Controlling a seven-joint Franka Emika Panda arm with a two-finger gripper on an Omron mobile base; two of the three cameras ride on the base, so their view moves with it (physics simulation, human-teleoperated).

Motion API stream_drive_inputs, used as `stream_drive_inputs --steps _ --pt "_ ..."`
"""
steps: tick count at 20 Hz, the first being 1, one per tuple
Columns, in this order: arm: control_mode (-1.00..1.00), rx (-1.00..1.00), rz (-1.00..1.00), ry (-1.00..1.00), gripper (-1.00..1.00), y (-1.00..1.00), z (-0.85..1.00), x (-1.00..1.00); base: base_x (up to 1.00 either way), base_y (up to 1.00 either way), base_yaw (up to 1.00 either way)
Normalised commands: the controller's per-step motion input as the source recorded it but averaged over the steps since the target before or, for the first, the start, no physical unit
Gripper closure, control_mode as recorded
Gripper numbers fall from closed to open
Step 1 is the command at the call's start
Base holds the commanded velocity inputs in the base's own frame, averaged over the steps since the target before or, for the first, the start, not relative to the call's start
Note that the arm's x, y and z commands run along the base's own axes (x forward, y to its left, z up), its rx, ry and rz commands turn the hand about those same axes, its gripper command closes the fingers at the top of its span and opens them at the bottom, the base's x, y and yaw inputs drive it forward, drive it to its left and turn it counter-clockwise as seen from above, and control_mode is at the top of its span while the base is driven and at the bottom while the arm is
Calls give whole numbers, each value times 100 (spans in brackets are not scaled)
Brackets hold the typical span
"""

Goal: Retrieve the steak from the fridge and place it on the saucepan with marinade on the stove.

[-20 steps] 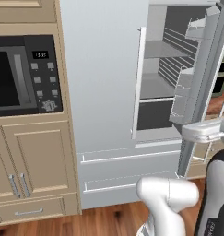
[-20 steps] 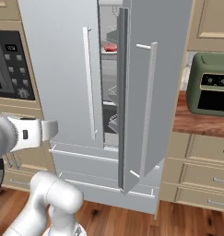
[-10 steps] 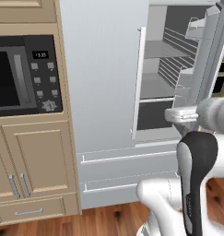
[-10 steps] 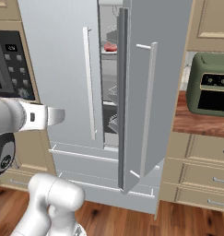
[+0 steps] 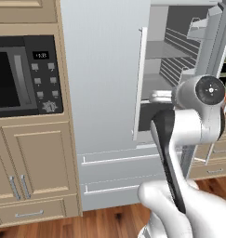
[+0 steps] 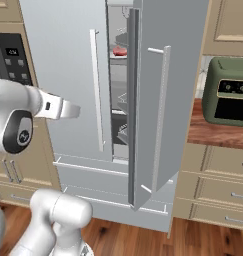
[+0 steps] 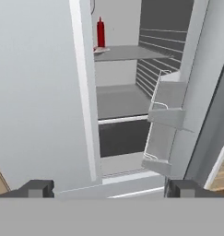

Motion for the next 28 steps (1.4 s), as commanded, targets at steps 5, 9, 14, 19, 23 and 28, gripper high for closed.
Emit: stream_drive_inputs --steps 5,9,14,19,23,28 --pt "-100 14 4 8 -100 -18 0 79 0 0 0" --pt "-100 16 15 10 -100 -2 0 73 0 0 0" --pt "-100 9 7 3 -100 0 -3 62 0 0 0" --pt "-100 2 0 4 -100 0 -9 65 0 0 0" --pt "-100 -1 0 0 -100 1 -31 52 0 0 0" --pt "-100 -3 0 -5 -100 0 -38 44 0 0 0"
